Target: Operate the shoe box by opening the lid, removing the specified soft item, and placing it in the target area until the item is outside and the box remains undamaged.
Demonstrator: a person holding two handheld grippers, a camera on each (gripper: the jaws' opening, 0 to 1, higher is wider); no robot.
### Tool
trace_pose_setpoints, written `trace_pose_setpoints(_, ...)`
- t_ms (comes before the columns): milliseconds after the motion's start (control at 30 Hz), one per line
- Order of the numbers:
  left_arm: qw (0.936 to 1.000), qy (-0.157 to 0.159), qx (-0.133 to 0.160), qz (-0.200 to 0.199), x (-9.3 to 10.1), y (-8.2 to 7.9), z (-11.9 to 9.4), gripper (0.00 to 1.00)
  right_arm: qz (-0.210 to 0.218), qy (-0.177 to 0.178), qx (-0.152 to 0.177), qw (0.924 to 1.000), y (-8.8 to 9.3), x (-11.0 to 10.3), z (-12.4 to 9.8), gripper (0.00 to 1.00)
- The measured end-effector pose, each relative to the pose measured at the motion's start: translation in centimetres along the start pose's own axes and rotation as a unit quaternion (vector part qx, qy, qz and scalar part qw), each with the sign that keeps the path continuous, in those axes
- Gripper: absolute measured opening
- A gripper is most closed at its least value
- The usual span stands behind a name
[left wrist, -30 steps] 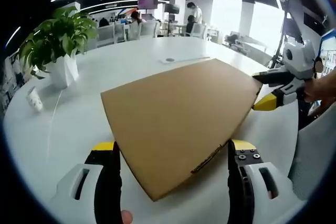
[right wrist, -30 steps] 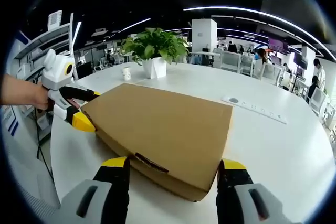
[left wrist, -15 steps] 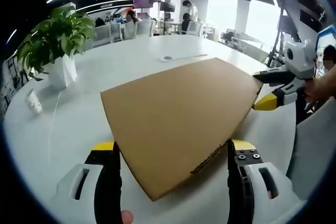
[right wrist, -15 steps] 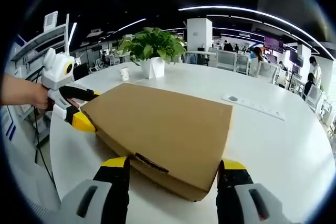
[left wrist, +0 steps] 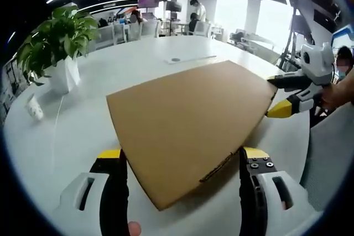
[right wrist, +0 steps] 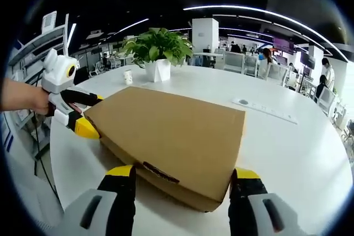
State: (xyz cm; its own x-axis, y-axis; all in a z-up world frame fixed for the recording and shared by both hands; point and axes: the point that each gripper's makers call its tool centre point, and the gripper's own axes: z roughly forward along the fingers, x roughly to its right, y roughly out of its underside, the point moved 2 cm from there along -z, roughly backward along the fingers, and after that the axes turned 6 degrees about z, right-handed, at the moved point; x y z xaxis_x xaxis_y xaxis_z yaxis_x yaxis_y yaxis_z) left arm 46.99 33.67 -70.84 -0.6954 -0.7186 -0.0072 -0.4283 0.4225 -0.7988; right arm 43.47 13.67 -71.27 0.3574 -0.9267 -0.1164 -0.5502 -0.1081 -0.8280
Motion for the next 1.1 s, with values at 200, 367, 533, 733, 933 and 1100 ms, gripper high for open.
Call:
trace_pose_setpoints(200,1.0000,0.004,-0.002,0.004,-0.3,0.2,-0.1,0.83,0.004,0.006,-0.001,1.0000,0.1,-0.5,0.0,0.66)
trace_pose_setpoints(367,1.0000,0.007,-0.003,0.007,-0.5,0.3,-0.3,0.83,0.008,0.011,-0.004,0.9999,0.1,-0.8,-0.1,0.66)
trace_pose_setpoints(533,0.9999,0.011,-0.004,0.008,-0.7,0.5,-0.5,0.82,0.010,0.016,-0.005,0.9998,0.3,-1.3,-0.2,0.66)
trace_pose_setpoints(733,1.0000,0.008,-0.003,0.003,-0.8,0.6,-0.6,0.81,0.008,0.014,-0.005,0.9999,0.3,-1.2,-0.3,0.65)
trace_pose_setpoints(933,1.0000,0.002,-0.002,-0.004,-0.5,0.7,-0.7,0.80,0.007,0.012,-0.003,0.9999,0.3,-1.2,-0.2,0.65)
trace_pose_setpoints(1100,1.0000,-0.001,-0.004,-0.006,-0.5,0.7,-0.7,0.80,0.001,0.008,-0.006,0.9999,0.4,-1.0,-0.3,0.64)
